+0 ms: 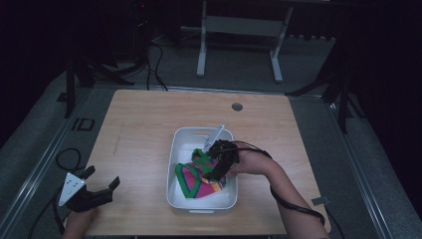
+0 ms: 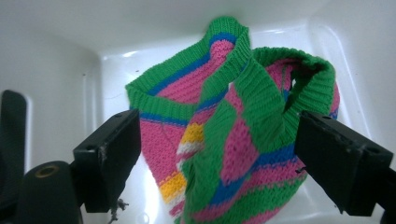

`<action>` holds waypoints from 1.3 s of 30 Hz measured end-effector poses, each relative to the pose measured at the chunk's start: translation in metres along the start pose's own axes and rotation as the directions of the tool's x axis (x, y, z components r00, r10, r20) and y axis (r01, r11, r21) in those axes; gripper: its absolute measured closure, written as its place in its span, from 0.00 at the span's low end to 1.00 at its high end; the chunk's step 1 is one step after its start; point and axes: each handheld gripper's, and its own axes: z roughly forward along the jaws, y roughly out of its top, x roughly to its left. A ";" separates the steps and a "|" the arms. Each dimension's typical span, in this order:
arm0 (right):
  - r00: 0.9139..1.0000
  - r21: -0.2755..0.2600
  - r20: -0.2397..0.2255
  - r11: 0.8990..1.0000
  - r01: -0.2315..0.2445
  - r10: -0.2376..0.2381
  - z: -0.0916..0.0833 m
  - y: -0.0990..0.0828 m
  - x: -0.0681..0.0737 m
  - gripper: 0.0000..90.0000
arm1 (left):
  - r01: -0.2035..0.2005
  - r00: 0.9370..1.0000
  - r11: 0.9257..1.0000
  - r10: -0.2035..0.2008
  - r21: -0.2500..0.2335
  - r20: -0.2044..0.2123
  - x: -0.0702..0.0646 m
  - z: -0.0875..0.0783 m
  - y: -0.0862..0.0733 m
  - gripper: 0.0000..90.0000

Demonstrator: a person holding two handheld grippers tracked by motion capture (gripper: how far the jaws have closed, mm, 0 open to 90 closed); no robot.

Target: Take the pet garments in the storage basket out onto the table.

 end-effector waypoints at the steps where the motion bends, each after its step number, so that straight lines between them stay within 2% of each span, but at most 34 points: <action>1: 1.000 0.008 0.002 1.000 0.001 -0.001 0.002 0.002 0.000 0.16 | -0.001 1.000 1.000 0.001 0.000 0.000 0.000 0.000 0.000 0.01; 7: 1.000 0.068 0.000 0.998 0.011 -0.011 0.016 0.013 0.001 0.19 | -0.001 1.000 1.000 0.001 0.001 0.001 0.000 0.000 0.000 0.01; 10: 0.999 0.117 0.034 0.993 0.015 -0.019 0.024 0.019 0.003 0.19 | -0.001 1.000 1.000 0.001 0.001 0.002 0.000 0.000 0.000 0.01; 12: 0.999 0.129 0.038 0.991 0.018 -0.023 0.028 0.021 0.003 0.19 | -0.001 1.000 1.000 0.001 0.001 0.003 0.000 0.000 0.000 0.01; 16: 0.998 0.174 0.038 0.984 0.035 -0.042 0.046 0.025 0.006 0.26 | -0.001 1.000 1.000 0.001 0.001 0.003 0.000 0.000 0.000 0.01; 18: 0.997 0.218 0.065 0.975 0.037 -0.052 0.053 0.026 0.008 0.31 | 0.000 1.000 1.000 0.000 0.000 0.004 0.000 0.000 0.000 0.01; 21: 0.996 0.257 0.062 0.965 0.047 -0.065 0.063 0.029 0.012 0.37 | -0.001 1.000 1.000 0.001 0.000 0.004 0.000 0.000 0.000 0.01; 23: 0.993 0.283 0.079 0.957 0.060 -0.085 0.070 0.029 0.014 0.47 | -0.001 1.000 1.000 0.001 0.000 0.004 0.000 0.000 0.000 0.01; 24: 0.989 0.292 0.091 0.952 0.086 -0.117 0.072 0.028 0.015 0.54 | -0.002 1.000 1.000 0.002 0.000 0.004 0.000 0.000 0.000 0.01; 26: 0.983 0.296 0.122 0.950 0.099 -0.140 0.073 0.028 0.017 0.68 | 0.000 1.000 1.000 0.000 -0.001 0.005 0.000 0.000 0.000 0.01; 28: 0.979 0.289 0.131 0.951 0.113 -0.156 0.070 0.028 0.017 0.86 | 0.000 1.000 1.000 0.000 0.000 0.004 0.000 0.000 0.000 0.01; 29: 0.979 0.275 0.139 0.955 0.108 -0.151 0.067 0.028 0.017 0.89 | 0.000 1.000 1.000 0.000 0.000 0.004 0.000 0.000 0.000 0.01; 31: 0.979 0.256 0.145 0.961 0.104 -0.145 0.060 0.029 0.016 0.92 | 0.000 1.000 1.000 0.000 -0.001 0.004 0.000 0.000 0.000 0.01; 35: 0.981 0.185 0.158 0.979 0.087 -0.117 0.037 0.029 0.015 0.93 | 0.000 1.000 1.000 0.000 0.001 0.002 0.000 0.000 0.000 0.01; 39: 0.980 0.146 0.167 0.986 0.084 -0.108 0.016 0.030 0.015 0.93 | 0.001 1.000 1.000 -0.001 0.001 0.003 0.000 0.000 0.000 0.01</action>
